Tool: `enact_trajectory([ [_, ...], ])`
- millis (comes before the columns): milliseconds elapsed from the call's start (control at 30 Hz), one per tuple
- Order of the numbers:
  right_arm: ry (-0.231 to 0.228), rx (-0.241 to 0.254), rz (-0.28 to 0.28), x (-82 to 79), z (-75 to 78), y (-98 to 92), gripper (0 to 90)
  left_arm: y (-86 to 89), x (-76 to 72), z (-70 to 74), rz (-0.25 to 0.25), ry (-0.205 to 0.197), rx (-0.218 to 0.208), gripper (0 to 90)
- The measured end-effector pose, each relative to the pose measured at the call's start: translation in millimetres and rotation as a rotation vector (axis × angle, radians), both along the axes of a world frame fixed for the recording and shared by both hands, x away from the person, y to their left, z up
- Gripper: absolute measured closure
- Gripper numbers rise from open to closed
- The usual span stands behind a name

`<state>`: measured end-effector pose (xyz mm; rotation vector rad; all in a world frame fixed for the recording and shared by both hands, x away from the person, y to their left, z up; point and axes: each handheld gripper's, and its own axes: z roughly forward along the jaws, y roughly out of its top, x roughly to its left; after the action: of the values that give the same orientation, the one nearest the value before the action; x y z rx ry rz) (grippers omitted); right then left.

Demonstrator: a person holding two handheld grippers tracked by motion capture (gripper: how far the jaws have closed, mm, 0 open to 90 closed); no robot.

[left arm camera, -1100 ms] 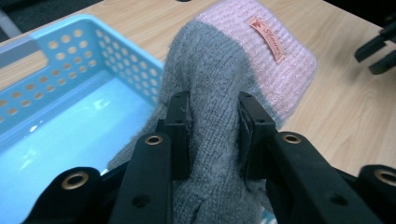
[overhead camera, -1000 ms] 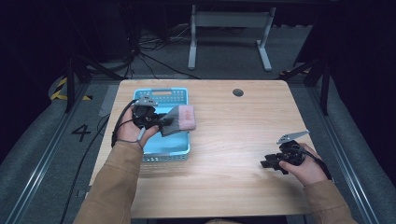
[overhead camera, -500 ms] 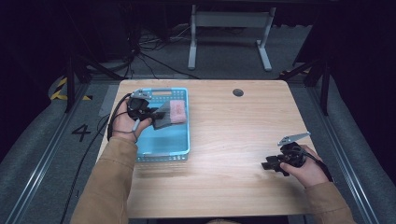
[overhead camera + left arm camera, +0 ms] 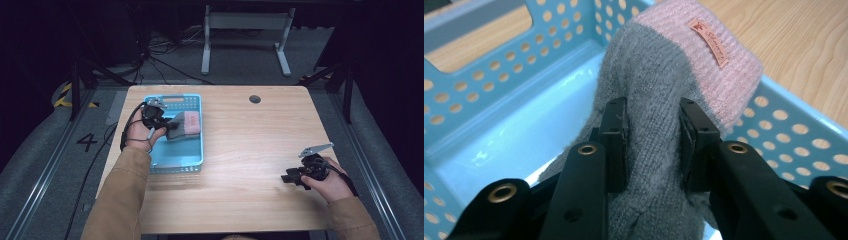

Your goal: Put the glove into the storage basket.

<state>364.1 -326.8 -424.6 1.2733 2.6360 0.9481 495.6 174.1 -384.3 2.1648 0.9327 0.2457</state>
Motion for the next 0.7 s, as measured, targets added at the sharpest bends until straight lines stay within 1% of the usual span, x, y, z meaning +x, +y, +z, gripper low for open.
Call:
enact_trajectory([
  [100, 0.002, 0.001, 0.001, 0.3, -0.1, 0.6, 58.4, -0.2, 2.6, -6.8, 0.016, 0.025, -0.005, 69.0],
  [167, 0.001, 0.0, 0.004, 0.6, -0.1, 1.0, 58.3, -0.8, 4.5, -10.9, 0.021, 0.035, 0.014, 69.0],
  [233, -0.001, 0.002, 0.004, 0.8, -0.2, 1.4, 58.1, -2.7, 6.2, -14.6, 0.014, 0.043, 0.036, 68.9],
  [333, -0.002, 0.001, 0.005, 1.0, -0.3, 2.3, 57.8, -4.5, 8.3, -19.7, 0.023, 0.053, 0.052, 68.7],
  [467, -0.001, 0.001, 0.009, 1.1, -1.2, 3.3, 57.6, -6.9, 12.2, -27.1, 0.017, 0.076, 0.074, 68.6],
  [533, 0.001, -0.001, 0.012, 1.2, -1.7, 3.5, 57.5, -7.2, 13.5, -29.6, 0.023, 0.081, 0.072, 68.6],
  [633, -0.001, -0.001, 0.009, 1.2, -2.2, 3.7, 57.3, -6.5, 15.1, -32.5, 0.03, 0.1, 0.064, 68.2],
  [700, -0.001, -0.002, 0.009, 1.2, -2.4, 3.8, 57.3, -6.1, 16.4, -35.3, 0.043, 0.116, 0.069, 67.8],
])
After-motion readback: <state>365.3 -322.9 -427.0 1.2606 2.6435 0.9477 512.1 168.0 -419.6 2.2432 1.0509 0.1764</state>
